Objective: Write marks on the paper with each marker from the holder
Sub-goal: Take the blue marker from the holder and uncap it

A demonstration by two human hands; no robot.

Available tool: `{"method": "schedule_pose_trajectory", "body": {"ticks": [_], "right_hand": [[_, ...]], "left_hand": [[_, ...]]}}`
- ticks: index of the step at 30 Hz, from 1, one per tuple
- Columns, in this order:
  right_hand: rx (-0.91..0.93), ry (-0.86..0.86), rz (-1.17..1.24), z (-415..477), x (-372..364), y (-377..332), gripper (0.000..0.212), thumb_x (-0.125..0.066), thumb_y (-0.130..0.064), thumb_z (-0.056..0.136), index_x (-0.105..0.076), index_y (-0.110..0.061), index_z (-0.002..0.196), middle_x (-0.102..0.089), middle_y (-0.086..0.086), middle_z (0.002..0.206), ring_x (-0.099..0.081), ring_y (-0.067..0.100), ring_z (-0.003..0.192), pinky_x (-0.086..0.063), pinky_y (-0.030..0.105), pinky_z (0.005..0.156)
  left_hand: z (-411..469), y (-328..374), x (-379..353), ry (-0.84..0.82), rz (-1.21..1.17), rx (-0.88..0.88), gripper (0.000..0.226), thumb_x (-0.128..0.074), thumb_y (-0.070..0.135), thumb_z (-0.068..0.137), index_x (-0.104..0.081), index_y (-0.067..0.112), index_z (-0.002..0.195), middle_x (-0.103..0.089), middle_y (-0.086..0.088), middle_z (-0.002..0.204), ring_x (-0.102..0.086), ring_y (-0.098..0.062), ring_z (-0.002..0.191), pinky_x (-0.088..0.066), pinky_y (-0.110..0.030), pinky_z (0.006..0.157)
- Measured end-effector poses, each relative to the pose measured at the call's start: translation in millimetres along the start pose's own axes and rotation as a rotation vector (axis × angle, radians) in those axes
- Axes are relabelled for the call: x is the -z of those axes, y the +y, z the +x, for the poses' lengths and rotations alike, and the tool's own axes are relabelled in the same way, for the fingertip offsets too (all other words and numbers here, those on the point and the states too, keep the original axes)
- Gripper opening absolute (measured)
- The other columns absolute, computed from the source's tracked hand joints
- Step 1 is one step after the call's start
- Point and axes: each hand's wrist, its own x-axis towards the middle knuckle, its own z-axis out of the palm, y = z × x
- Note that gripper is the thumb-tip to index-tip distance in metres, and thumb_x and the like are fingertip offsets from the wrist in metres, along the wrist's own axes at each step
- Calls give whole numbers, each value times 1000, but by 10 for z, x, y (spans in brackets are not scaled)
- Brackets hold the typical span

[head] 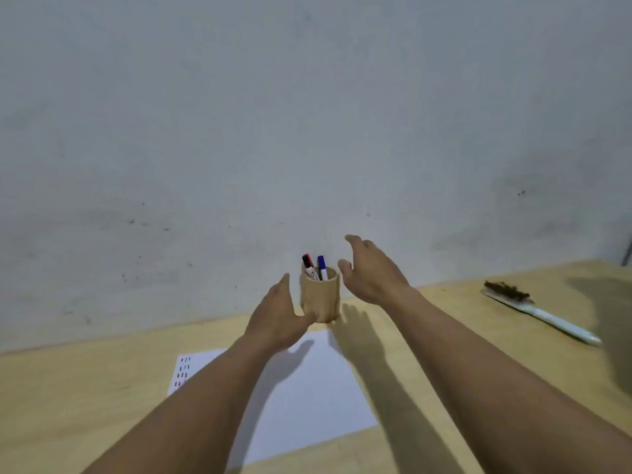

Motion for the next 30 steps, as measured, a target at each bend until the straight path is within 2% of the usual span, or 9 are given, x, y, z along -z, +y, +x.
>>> {"method": "schedule_pose_trajectory", "body": {"ticks": [3,5,8,11,14,17,19,24,30], "right_hand": [[-37,-34,4,156,-184,103,56,-40,-29,105,-28,-13,157,-43,14,153,-45,32,137,-40,42,103],[-55,-74,17,250,-302,139,54,-40,-29,106,-31,-12,156,-44,13,153,-43,30,139,-40,41,105],[-73,-84,47,399,-461,164,50,-41,-28,106,-39,-8,151,-49,12,151,-46,29,137,-42,41,106],[-126,-56,91,580,-571,197,40,-43,-22,102,-58,-1,132,-63,15,133,-57,32,122,-49,45,100],[-199,-42,169,724,-654,224,33,-49,-14,96,-67,2,119,-71,18,116,-65,34,109,-55,47,94],[-219,-48,168,868,-729,293,25,-56,-13,92,-76,-4,105,-74,14,107,-67,31,100,-58,42,87],[-229,-44,173,929,-761,321,21,-62,-16,89,-78,-7,101,-74,11,102,-68,29,98,-59,41,86],[-215,-17,170,945,-789,319,15,-74,-26,86,-80,-14,94,-74,5,89,-69,24,88,-58,39,81],[-221,35,172,951,-839,318,12,-69,-16,87,-80,-13,91,-74,5,90,-67,24,86,-55,35,72]], "left_hand": [[125,9,-138,-23,-53,18,90,-70,43,83,-24,10,152,-40,-8,154,-41,-24,137,-39,-30,92],[225,12,-231,-35,-114,56,80,-74,36,82,-34,8,145,-50,-10,143,-50,-27,126,-35,-27,81],[402,-4,-349,-45,-207,88,84,-80,38,77,-36,13,144,-56,-3,131,-54,-21,111,-37,-26,79],[560,-14,-462,-31,-289,102,86,-84,43,70,-40,19,139,-55,12,115,-53,-14,96,-45,-27,79],[675,-49,-580,8,-286,108,82,-82,47,65,-43,23,134,-59,12,109,-60,-14,94,-50,-30,77],[762,-76,-630,59,-313,112,65,-75,50,68,-50,25,123,-66,10,103,-64,-11,87,-54,-31,71],[797,-83,-636,66,-318,119,56,-72,50,71,-53,26,117,-67,10,97,-65,-11,83,-55,-33,70],[825,-167,-674,68,-317,86,63,-81,39,70,-53,26,125,-66,9,104,-64,-13,90,-54,-32,76],[827,-177,-711,98,-326,94,60,-82,37,71,-55,27,124,-66,10,99,-64,-12,87,-53,-29,71]]}}
